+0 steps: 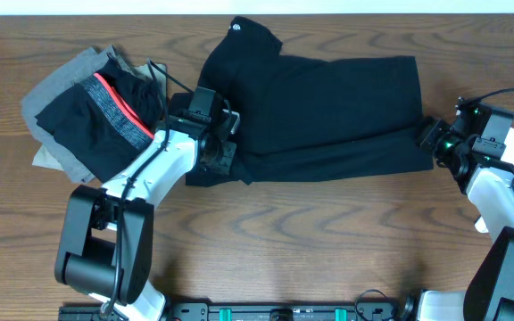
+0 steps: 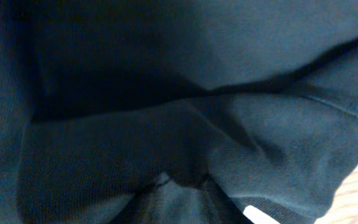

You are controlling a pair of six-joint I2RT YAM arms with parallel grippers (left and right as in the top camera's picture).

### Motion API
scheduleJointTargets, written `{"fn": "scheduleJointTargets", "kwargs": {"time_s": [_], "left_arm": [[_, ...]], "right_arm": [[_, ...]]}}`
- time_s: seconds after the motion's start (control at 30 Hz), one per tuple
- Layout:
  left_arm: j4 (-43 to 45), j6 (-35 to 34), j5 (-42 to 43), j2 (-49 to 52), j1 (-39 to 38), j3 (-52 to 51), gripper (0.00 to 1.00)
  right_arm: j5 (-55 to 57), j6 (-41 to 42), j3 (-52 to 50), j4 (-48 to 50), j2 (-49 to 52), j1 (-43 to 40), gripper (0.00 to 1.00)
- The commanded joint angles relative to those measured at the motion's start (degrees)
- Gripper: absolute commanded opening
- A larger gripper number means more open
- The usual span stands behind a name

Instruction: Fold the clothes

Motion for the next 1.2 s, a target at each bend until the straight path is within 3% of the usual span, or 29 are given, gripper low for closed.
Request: {"fn": "scheduleJointTargets", "kwargs": {"time_s": [0.0, 0.67, 0.73, 0.8, 0.9, 1.17], "left_arm": [[0.5, 0.2, 0.7, 0.1, 0.1, 0.6, 0.06], [4.2, -0.7, 0.7, 0.7, 0.2, 7.3, 0.07], [4.8, -0.5, 0.7, 1.4, 0.2, 7.3, 0.17], [5.2, -0.5, 0.6, 1.9, 0.2, 7.3, 0.35], [5.4, -0.6, -1.2, 2.2, 0.2, 7.3, 0.49], [-0.6, -0.7, 5.8, 2.1, -0.8, 7.1, 0.5]], "right_arm": [[-0.1, 0.7, 0.9, 0.0, 0.3, 0.5, 0.01], [0.0, 0.7, 0.9, 0.0, 0.3, 0.5, 0.01], [0.0, 0.7, 0.9, 0.0, 0.3, 0.5, 0.01], [0.0, 0.7, 0.9, 0.0, 0.3, 0.5, 0.01], [0.0, 0.7, 0.9, 0.0, 0.3, 0.5, 0.01], [0.0, 0.7, 0.9, 0.0, 0.3, 0.5, 0.01]]}}
